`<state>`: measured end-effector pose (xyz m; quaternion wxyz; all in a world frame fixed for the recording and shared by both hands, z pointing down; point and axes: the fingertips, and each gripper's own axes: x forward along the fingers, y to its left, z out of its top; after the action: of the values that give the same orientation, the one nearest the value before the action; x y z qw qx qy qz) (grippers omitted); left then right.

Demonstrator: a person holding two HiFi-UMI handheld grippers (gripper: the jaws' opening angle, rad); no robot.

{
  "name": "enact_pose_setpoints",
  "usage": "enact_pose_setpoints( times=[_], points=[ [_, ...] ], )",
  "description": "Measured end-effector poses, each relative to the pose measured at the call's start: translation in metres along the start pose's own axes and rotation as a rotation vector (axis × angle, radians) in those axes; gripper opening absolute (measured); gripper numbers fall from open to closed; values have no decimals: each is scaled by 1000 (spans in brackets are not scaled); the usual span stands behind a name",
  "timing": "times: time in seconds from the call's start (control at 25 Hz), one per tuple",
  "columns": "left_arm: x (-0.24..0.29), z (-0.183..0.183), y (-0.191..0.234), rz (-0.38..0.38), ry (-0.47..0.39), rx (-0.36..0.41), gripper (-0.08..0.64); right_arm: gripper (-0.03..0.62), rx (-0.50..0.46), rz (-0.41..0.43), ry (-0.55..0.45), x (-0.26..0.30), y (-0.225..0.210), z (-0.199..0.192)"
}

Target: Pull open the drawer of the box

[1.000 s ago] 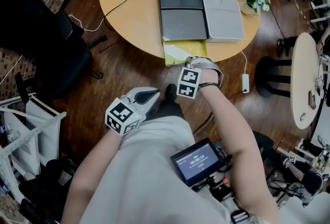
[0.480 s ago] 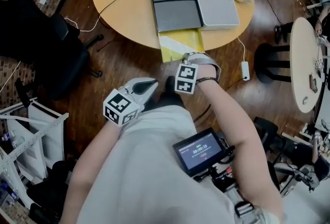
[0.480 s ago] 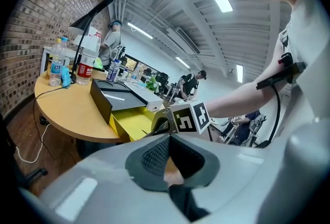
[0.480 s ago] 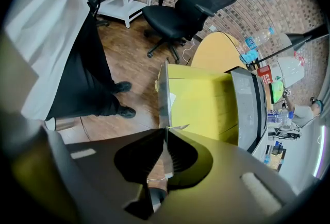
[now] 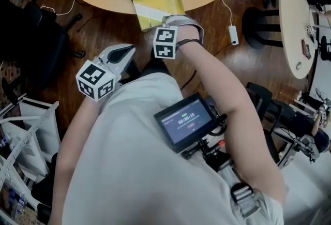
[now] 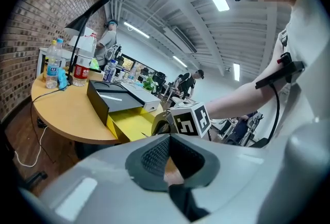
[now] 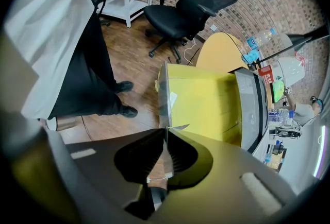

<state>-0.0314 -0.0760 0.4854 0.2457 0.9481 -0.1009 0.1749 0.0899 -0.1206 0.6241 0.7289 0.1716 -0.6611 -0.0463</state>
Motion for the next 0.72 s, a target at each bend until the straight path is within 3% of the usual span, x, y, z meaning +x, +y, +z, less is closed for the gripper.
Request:
enact_pose_setpoints(
  times=[0.72],
  points=[
    [5,2,-6,-11,-2,10,6,32,8,9,3,-1,16,-6]
  ],
)
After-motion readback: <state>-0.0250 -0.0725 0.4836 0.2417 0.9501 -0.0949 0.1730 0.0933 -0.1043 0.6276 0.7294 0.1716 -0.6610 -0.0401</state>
